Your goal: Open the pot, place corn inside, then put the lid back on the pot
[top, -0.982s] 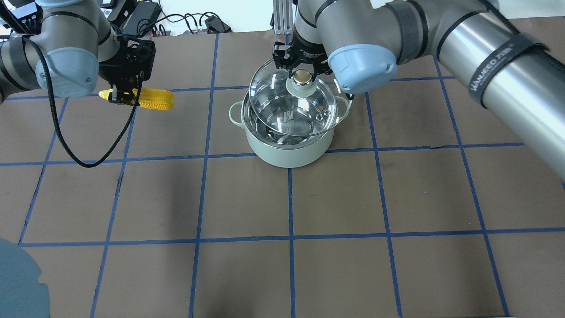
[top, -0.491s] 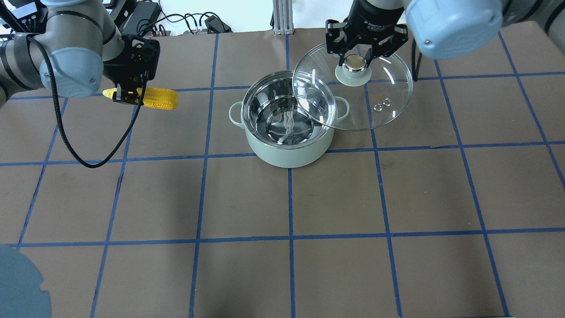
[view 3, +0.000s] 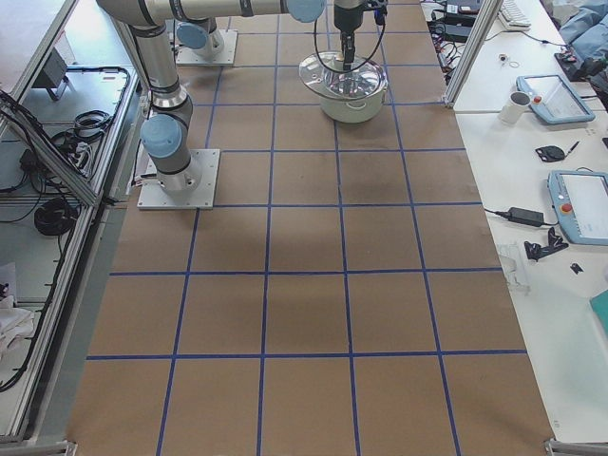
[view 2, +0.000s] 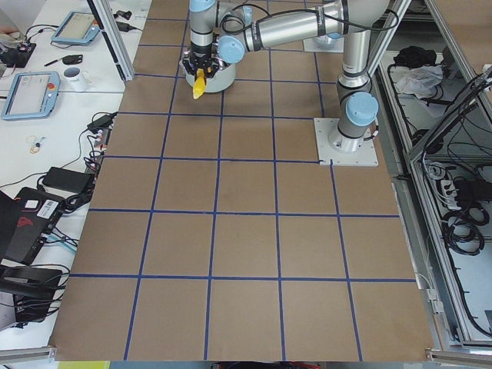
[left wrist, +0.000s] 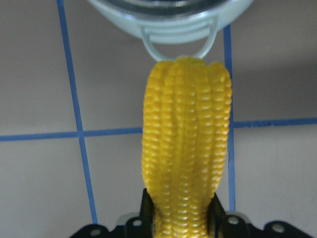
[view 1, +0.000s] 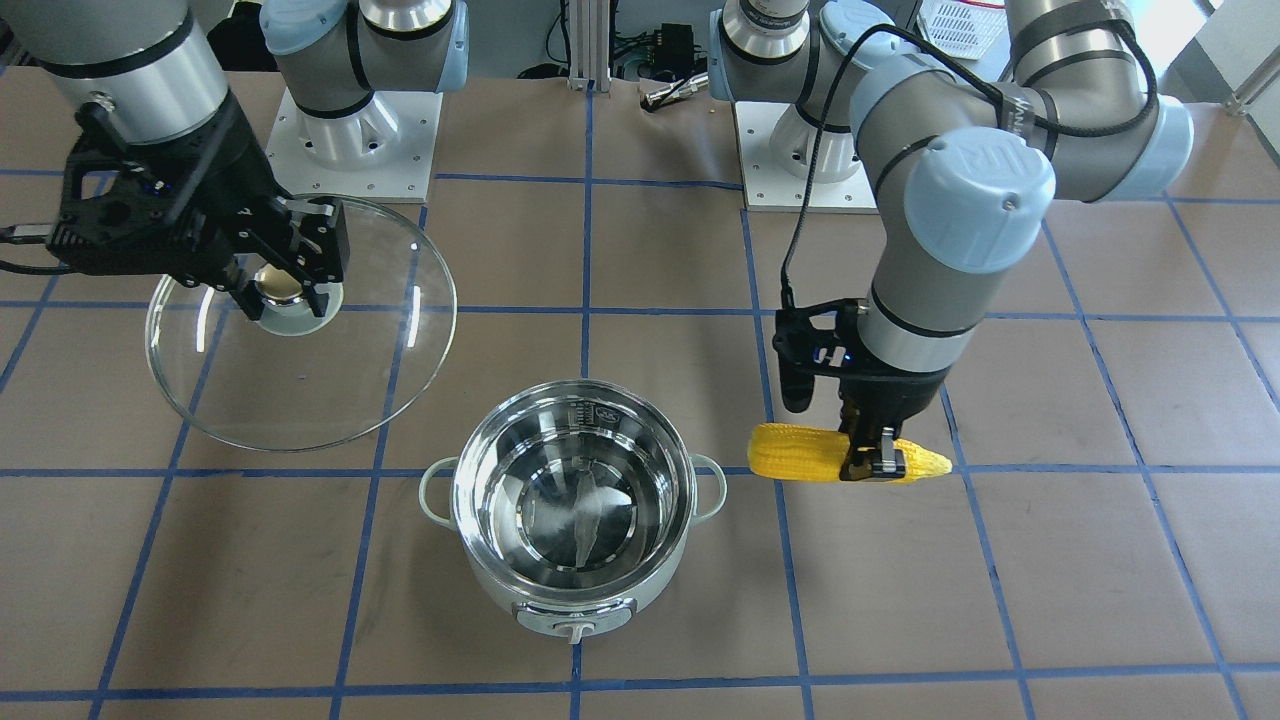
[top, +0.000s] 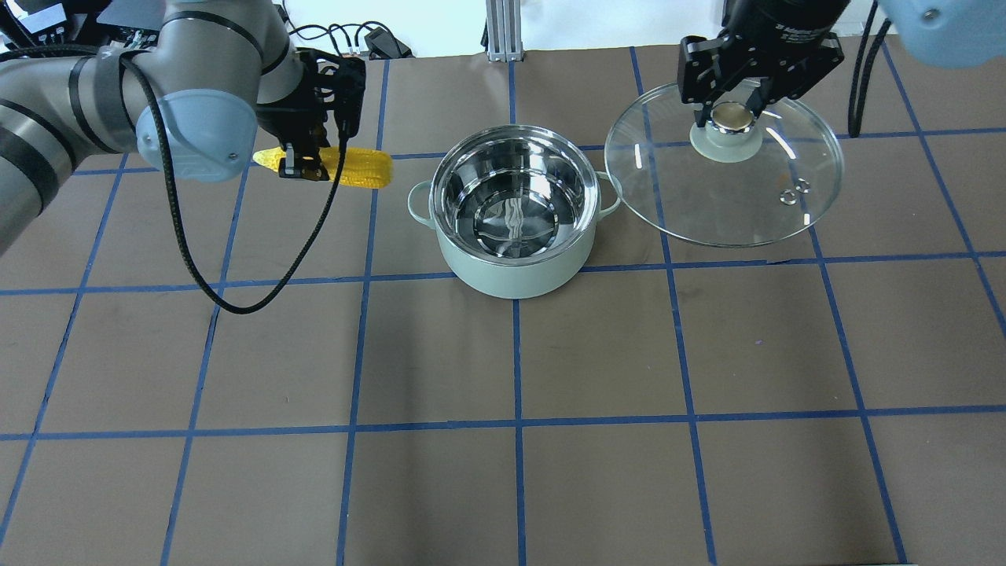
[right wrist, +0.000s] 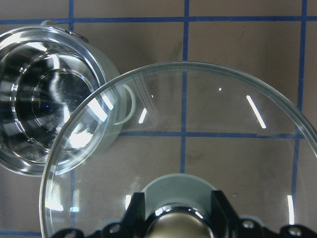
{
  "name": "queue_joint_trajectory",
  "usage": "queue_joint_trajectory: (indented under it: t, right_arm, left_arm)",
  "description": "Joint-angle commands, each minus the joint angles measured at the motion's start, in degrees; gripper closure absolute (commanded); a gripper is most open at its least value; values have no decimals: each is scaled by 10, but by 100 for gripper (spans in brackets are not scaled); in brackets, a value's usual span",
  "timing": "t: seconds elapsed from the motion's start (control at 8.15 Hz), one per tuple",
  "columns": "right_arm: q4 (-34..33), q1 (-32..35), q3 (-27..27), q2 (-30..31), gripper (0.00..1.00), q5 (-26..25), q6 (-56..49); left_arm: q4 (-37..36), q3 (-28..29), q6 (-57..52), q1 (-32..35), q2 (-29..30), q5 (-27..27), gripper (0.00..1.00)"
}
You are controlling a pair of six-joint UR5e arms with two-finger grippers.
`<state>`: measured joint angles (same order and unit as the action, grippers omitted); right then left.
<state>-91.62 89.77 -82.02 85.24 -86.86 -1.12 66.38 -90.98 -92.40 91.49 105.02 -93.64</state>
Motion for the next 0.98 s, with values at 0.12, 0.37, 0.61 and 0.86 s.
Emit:
queue_joint_trajectory:
  t: [0.12, 0.37, 0.61, 0.86]
  right_arm:
    - [36, -63, -2, 13, 59, 8, -88]
    - [36, -63, -2, 14, 59, 2, -87]
    - [36, -62, -2, 15, 59, 7, -87]
    - [36, -61, -2, 15, 59, 9, -85]
  left_arm:
    - [-3, 1, 77, 106, -13, 24, 100]
    - [-9, 8, 155, 148, 4, 24, 100]
    - [-19, 35, 195, 157, 30, 76, 100]
    - [-96, 44, 234, 158, 78, 79, 100]
